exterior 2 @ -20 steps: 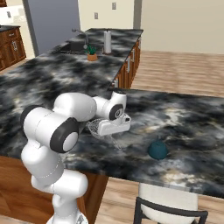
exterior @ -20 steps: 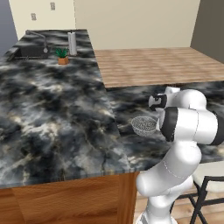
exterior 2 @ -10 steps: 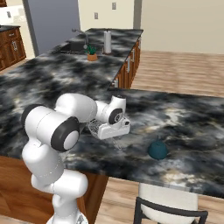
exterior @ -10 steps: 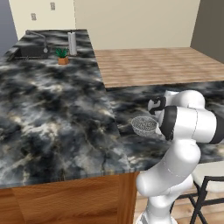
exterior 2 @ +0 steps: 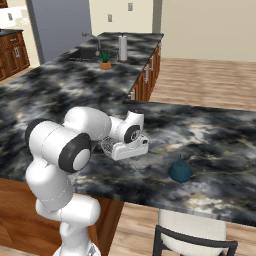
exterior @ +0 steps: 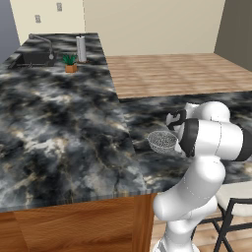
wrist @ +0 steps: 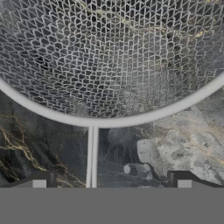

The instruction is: Pick the teapot and strainer and place them in the sink. Then turn on the water.

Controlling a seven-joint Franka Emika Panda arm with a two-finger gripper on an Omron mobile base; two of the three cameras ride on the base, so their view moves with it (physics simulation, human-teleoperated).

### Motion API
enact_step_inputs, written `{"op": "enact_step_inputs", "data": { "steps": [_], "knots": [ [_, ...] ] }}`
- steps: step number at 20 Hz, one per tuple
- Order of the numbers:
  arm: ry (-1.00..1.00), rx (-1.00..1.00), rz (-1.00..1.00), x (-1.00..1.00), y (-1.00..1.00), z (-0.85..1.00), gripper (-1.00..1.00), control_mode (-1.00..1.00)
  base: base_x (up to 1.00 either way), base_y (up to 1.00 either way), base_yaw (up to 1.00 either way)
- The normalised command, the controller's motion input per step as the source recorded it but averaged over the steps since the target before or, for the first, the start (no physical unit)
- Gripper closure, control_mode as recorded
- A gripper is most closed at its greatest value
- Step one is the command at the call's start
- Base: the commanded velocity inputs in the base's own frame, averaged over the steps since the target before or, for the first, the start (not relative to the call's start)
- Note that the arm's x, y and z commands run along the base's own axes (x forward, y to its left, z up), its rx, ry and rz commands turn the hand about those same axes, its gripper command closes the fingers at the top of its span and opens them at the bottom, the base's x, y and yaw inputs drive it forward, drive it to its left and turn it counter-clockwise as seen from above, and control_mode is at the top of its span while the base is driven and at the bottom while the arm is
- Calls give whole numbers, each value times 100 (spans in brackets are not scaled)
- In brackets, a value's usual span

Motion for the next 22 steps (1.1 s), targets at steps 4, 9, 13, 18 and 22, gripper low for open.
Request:
{"op": "enact_step_inputs", "data": {
  "steps": [4, 9, 13, 18, 22],
  "knots": [
    [0, 0, 0, 0, 0, 0, 100, -100, 0, 0, 0],
    [0, 0, 0, 0, 0, 0, 100, -100, 0, 0, 0],
    [0, 0, 0, 0, 0, 0, 100, -100, 0, 0, 0],
    [0, 0, 0, -1, 0, 13, 100, -100, 0, 0, 0],
    [-3, 0, 0, -17, 2, 31, 100, -100, 0, 0, 0]
  ]
}}
